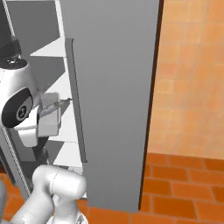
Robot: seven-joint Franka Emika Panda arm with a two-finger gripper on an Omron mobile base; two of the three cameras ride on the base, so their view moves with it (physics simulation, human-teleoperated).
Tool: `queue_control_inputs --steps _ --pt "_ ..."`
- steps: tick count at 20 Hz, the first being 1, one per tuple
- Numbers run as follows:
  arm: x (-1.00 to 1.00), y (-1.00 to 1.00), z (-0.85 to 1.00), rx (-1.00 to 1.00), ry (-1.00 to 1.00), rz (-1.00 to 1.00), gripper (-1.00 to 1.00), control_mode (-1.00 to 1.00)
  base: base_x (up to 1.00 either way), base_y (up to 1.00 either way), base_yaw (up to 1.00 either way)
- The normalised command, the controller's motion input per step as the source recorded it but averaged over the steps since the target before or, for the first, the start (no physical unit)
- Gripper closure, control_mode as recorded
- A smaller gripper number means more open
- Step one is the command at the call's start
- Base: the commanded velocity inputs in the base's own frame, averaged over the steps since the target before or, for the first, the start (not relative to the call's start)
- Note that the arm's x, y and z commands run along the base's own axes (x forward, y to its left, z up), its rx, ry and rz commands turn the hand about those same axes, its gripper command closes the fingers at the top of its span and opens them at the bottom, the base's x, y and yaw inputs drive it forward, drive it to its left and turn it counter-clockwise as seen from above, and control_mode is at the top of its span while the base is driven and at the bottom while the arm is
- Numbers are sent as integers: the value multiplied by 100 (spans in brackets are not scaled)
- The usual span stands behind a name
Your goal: Take the meat container that has the fish and place it on the second highest rack of the freezer. Then take the vegetable container that has the tomato and bell pepper and place it on the highest rack of the freezer.
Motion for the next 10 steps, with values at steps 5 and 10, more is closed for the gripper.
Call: queue_control_inputs --steps 5,10 --pt "0 0 0 0 0 0 100 100 50 -10 43" --pt "0 0 0 0 0 0 100 100 36 0 21"
